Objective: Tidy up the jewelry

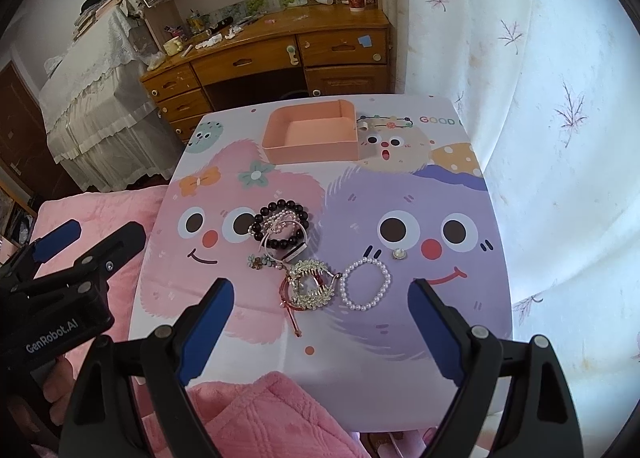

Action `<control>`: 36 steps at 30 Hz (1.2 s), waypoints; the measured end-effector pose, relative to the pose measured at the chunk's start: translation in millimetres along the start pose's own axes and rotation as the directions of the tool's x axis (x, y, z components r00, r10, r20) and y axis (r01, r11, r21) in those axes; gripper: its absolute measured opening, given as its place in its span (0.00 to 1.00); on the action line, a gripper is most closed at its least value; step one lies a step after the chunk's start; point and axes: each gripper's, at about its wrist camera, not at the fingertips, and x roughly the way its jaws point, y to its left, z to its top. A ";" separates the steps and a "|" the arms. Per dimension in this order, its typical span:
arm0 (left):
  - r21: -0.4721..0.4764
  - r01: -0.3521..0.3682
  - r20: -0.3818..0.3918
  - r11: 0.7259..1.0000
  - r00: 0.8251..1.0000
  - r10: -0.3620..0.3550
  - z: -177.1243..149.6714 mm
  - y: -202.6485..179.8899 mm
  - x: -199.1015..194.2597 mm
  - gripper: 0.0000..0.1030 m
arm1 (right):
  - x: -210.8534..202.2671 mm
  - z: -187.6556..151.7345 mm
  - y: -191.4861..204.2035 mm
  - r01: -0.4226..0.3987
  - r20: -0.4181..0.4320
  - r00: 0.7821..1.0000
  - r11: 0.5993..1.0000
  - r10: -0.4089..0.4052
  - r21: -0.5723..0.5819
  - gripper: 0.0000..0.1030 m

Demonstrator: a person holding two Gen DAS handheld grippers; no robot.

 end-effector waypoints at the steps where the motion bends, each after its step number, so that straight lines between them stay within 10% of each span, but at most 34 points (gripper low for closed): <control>1: -0.001 0.000 0.002 1.000 1.000 0.000 -0.2 0.4 -0.1 0.99 | 0.4 -0.2 -0.3 0.000 -0.001 1.000 1.000 0.000 0.001 0.87; 36: 0.010 -0.019 -0.036 1.000 0.999 0.020 0.4 3.3 10.1 0.99 | -4.6 -0.6 -2.8 0.008 0.017 1.000 0.999 -0.008 0.031 0.87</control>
